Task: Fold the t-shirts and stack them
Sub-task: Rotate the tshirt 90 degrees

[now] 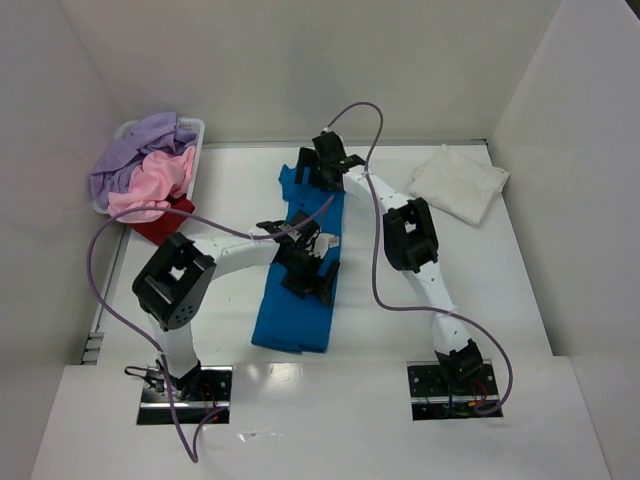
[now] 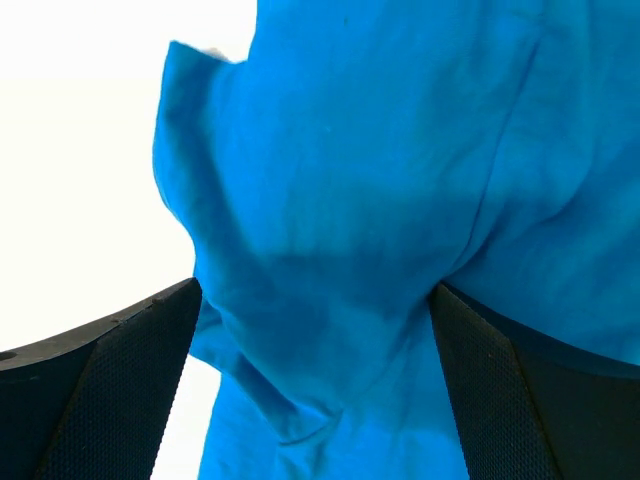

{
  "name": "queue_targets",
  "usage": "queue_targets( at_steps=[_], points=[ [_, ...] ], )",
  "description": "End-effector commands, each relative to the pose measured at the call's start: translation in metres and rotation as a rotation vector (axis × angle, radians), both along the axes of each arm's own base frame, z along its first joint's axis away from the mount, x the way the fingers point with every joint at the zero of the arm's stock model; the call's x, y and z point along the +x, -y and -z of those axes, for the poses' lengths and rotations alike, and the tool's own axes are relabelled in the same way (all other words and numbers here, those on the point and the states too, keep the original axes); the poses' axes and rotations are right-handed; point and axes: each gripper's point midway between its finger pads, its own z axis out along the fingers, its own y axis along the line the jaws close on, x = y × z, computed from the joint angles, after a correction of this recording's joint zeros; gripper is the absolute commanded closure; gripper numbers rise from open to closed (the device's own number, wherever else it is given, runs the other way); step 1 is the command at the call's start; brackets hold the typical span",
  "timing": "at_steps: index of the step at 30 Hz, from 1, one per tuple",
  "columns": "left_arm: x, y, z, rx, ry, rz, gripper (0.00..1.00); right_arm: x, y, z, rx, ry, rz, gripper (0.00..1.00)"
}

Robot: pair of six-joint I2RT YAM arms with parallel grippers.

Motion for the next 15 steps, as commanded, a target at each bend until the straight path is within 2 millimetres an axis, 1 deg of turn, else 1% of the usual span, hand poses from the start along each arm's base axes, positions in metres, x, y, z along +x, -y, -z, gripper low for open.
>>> queue_targets(
  at_steps=[1, 2, 3, 4, 5, 6, 7, 10, 11, 12, 13, 14, 15],
  points=[
    [-0.001, 0.03, 0.015, -0.064, -0.013, 0.05, 0.0, 0.014, -0.009, -0.033, 0.008, 0.081, -0.03, 0.0],
    [-0.003, 0.035, 0.016, -0.063, -0.02, 0.056, 0.0, 0.016, -0.009, -0.032, 0.0, 0.084, -0.037, 0.0],
    [-0.001, 0.037, 0.017, -0.064, -0.019, 0.056, 0.0, 0.016, -0.009, -0.027, -0.004, 0.076, -0.037, 0.0],
    [-0.004, 0.039, 0.017, -0.064, -0.019, 0.065, 0.0, 0.018, -0.01, -0.034, 0.0, 0.084, -0.037, 0.0],
    [0.001, 0.044, 0.013, -0.079, -0.001, 0.066, 0.0, 0.02, -0.011, -0.039, 0.0, 0.098, -0.043, 0.0],
    [0.001, 0.044, 0.013, -0.08, -0.001, 0.066, 0.0, 0.02, -0.011, -0.031, -0.006, 0.087, -0.043, 0.0],
    [0.003, 0.045, 0.012, -0.086, 0.006, 0.066, 0.0, 0.023, -0.005, -0.031, -0.006, 0.087, -0.034, 0.0],
    [0.005, 0.047, 0.009, -0.091, 0.008, 0.059, 0.0, 0.023, -0.007, -0.038, 0.003, 0.093, -0.041, 0.0],
    [0.006, 0.046, 0.011, -0.083, 0.016, 0.054, 0.0, 0.024, 0.0, -0.035, -0.003, 0.08, -0.03, 0.0],
    [0.006, 0.046, 0.001, -0.087, 0.02, 0.055, 0.0, 0.024, 0.003, -0.033, -0.019, 0.078, -0.03, 0.0],
    [0.01, 0.045, -0.006, -0.078, 0.049, 0.045, 0.0, 0.024, 0.003, -0.041, -0.014, 0.089, -0.029, 0.0],
    [0.012, 0.043, -0.013, -0.079, 0.066, 0.041, 0.0, 0.028, 0.013, -0.061, -0.012, 0.111, -0.006, 0.0],
    [0.017, 0.046, -0.036, -0.11, 0.118, 0.036, 0.0, 0.03, 0.024, -0.069, -0.011, 0.116, 0.01, 0.0]
  ],
)
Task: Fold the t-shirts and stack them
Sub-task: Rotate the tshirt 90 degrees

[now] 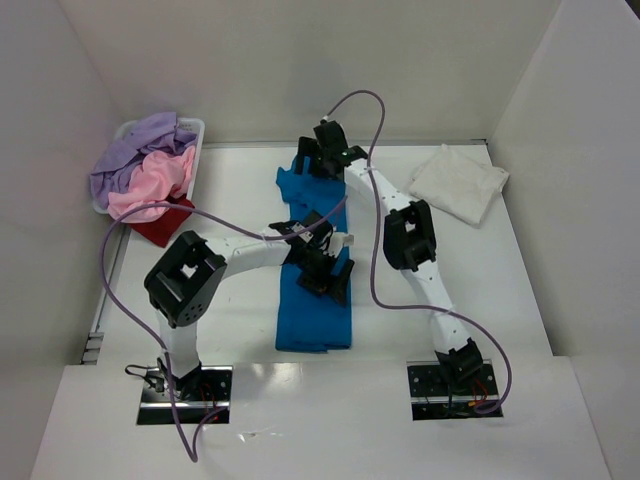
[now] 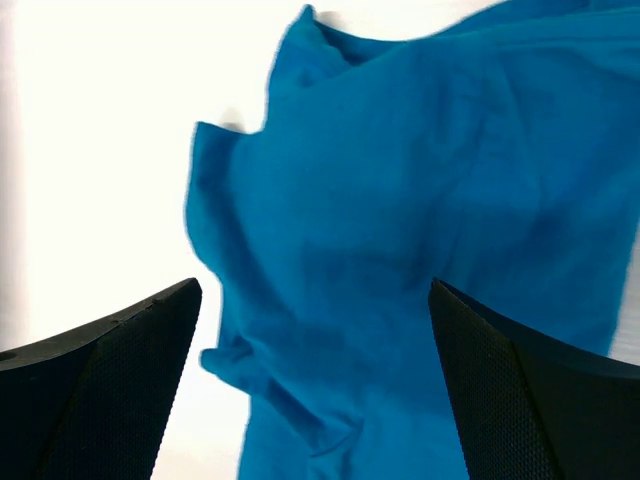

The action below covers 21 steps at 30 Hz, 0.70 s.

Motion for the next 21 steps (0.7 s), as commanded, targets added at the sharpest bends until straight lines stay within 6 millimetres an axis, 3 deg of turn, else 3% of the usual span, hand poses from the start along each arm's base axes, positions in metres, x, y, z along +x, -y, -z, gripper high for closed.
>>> queue_targets(
  at_steps=[1, 2, 3, 4, 5, 6, 7, 8, 9, 10, 11, 12, 14, 15, 16, 17, 18, 19, 20, 21],
  points=[
    [0.022, 0.004, -0.041, -0.025, 0.152, -0.036, 0.0, 0.008, 0.033, -0.042, -0.009, 0.041, 0.044, 0.0],
    [0.026, 0.004, -0.054, -0.032, 0.183, -0.046, 0.0, 0.008, 0.04, -0.08, 0.018, 0.097, 0.054, 0.0],
    [0.035, 0.008, -0.085, -0.074, 0.252, -0.06, 0.0, 0.013, 0.053, -0.099, 0.033, 0.13, 0.075, 0.0],
    [0.042, 0.004, -0.098, -0.079, 0.287, -0.084, 0.0, 0.007, 0.061, -0.101, 0.027, 0.125, 0.072, 0.0],
    [0.049, 0.001, -0.111, -0.081, 0.335, -0.107, 0.0, 0.004, 0.068, -0.117, 0.037, 0.147, 0.081, 0.0],
    [0.055, -0.003, -0.137, -0.123, 0.401, -0.135, 0.0, -0.007, 0.073, -0.164, 0.058, 0.219, 0.075, 0.0],
    [0.059, -0.01, -0.146, -0.132, 0.422, -0.181, 0.0, -0.014, 0.085, -0.158, 0.051, 0.206, 0.089, 0.0],
    [0.068, -0.015, -0.155, -0.134, 0.49, -0.223, 0.0, -0.023, 0.089, -0.167, 0.048, 0.219, 0.084, 0.0],
    [0.07, -0.025, -0.174, -0.159, 0.538, -0.268, 0.0, -0.038, 0.101, -0.204, 0.071, 0.275, 0.094, 0.0],
    [0.07, -0.031, -0.178, -0.159, 0.562, -0.298, 0.0, -0.052, 0.106, -0.184, 0.054, 0.235, 0.094, 0.0],
    [0.068, -0.038, -0.171, -0.146, 0.562, -0.333, 0.0, -0.064, 0.111, -0.182, 0.047, 0.221, 0.093, 0.0],
    [0.068, -0.049, -0.18, -0.144, 0.593, -0.383, 0.0, -0.087, 0.119, -0.176, 0.04, 0.202, 0.093, 0.0],
    [0.065, -0.056, -0.18, -0.159, 0.584, -0.428, 0.0, -0.112, 0.125, -0.168, 0.08, 0.17, 0.114, 0.0],
    [0.058, -0.063, -0.169, -0.143, 0.566, -0.443, 0.0, -0.135, 0.131, -0.128, 0.069, 0.086, 0.118, 0.0],
    [0.057, -0.068, -0.164, -0.138, 0.547, -0.468, 0.0, -0.153, 0.135, -0.144, 0.108, 0.117, 0.12, 0.0],
    [0.06, -0.075, -0.16, -0.136, 0.532, -0.505, 0.0, -0.164, 0.135, -0.14, 0.134, 0.114, 0.121, 0.0],
    [0.057, -0.079, -0.16, -0.16, 0.508, -0.54, 0.0, -0.177, 0.135, -0.134, 0.169, 0.089, 0.125, 0.0],
    [0.052, -0.086, -0.143, -0.142, 0.465, -0.562, 0.0, -0.198, 0.14, -0.102, 0.161, 0.024, 0.124, 0.0],
    [0.054, -0.097, -0.135, -0.13, 0.446, -0.604, 0.0, -0.213, 0.143, -0.111, 0.187, 0.039, 0.123, 0.0],
    [0.053, -0.1, -0.14, -0.167, 0.451, -0.629, 0.0, -0.232, 0.144, -0.091, 0.189, -0.01, 0.121, 0.0]
  ],
)
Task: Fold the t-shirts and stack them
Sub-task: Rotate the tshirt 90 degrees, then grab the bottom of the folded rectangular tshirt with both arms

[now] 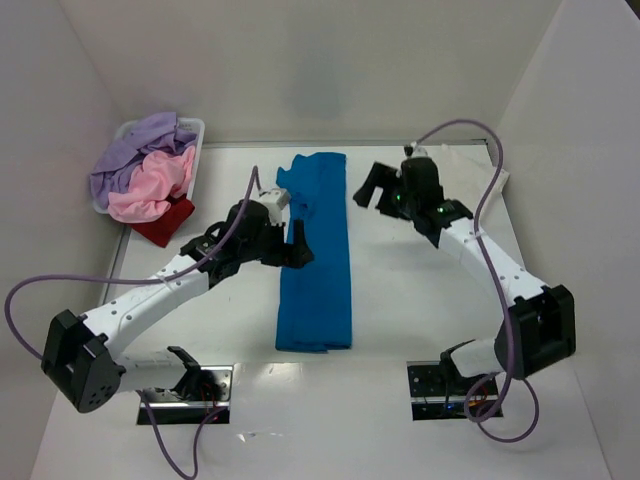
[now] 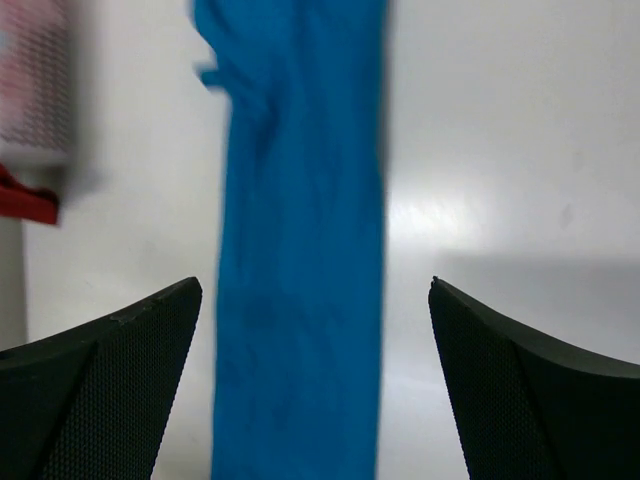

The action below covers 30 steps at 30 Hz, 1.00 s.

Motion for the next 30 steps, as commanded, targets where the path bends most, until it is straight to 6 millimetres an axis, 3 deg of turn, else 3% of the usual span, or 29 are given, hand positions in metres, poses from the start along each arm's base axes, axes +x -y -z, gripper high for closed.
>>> queue_targets(
  at_steps=[1, 2, 3, 8, 15, 20, 24, 30],
  points=[
    [0.001, -0.023, 0.012, -0.07, -0.051, -0.139, 0.0, -0.042, 0.0, 0.048, 0.058, -0.123, 0.001, 0.0],
    [0.0, -0.032, 0.025, -0.068, -0.068, -0.166, 0.0, -0.054, 0.0, 0.034, 0.082, -0.083, -0.006, 0.0],
    [-0.003, -0.036, 0.019, -0.09, -0.046, -0.167, 0.0, -0.067, 0.0, 0.044, 0.076, -0.098, -0.019, 0.0],
    [-0.02, -0.039, 0.03, -0.126, -0.096, -0.159, 0.0, -0.115, -0.003, 0.049, 0.145, -0.143, -0.041, 0.0],
    [-0.055, -0.04, 0.077, -0.062, -0.283, -0.105, 0.0, -0.177, -0.028, 0.093, 0.201, -0.274, -0.132, 0.0],
    [-0.081, -0.045, 0.102, -0.025, -0.374, -0.082, 0.0, -0.195, -0.033, 0.107, 0.175, -0.318, -0.165, 0.0],
    [-0.094, -0.04, 0.107, -0.025, -0.405, -0.039, 0.0, -0.207, -0.032, 0.134, 0.126, -0.391, -0.172, 0.0],
    [-0.11, -0.029, 0.125, 0.006, -0.492, 0.01, 0.0, -0.218, -0.054, 0.156, 0.063, -0.466, -0.227, 0.04]
  ],
)
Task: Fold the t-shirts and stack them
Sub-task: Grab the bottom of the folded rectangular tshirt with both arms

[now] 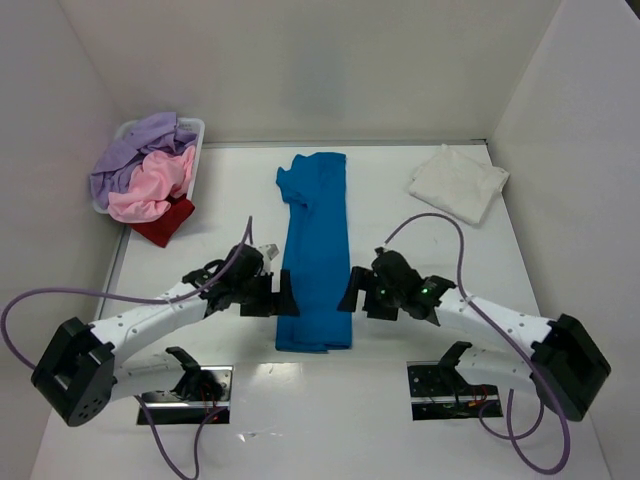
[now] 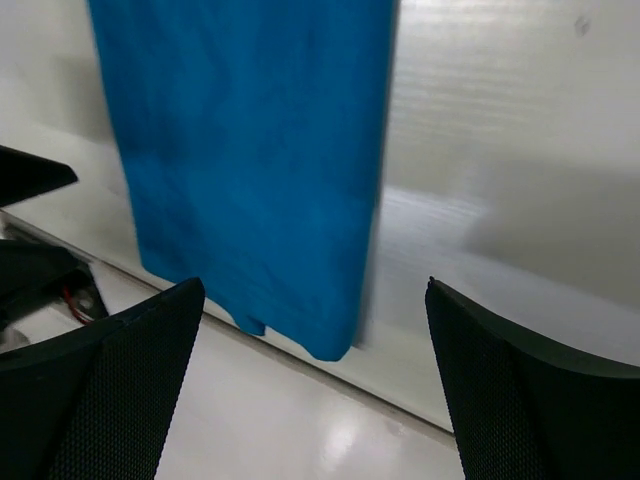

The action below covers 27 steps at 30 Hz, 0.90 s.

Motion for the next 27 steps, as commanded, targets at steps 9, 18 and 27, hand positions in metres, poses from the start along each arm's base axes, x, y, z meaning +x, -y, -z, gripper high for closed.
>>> queue_targets(
  at_steps=[9, 18, 27],
  points=[
    [-0.034, 0.022, 0.022, 0.056, -0.167, 0.076, 0.0, -0.03, -0.027, 0.039, -0.155, -0.131, -0.054, 0.06],
    [-0.049, 0.019, 0.021, 0.029, -0.199, 0.002, 0.05, -0.045, -0.022, 0.039, -0.098, -0.176, -0.032, 0.19],
    [-0.07, 0.018, 0.031, 0.055, -0.245, -0.044, 0.06, -0.071, -0.028, 0.046, -0.107, -0.242, -0.063, 0.25]
  ],
)
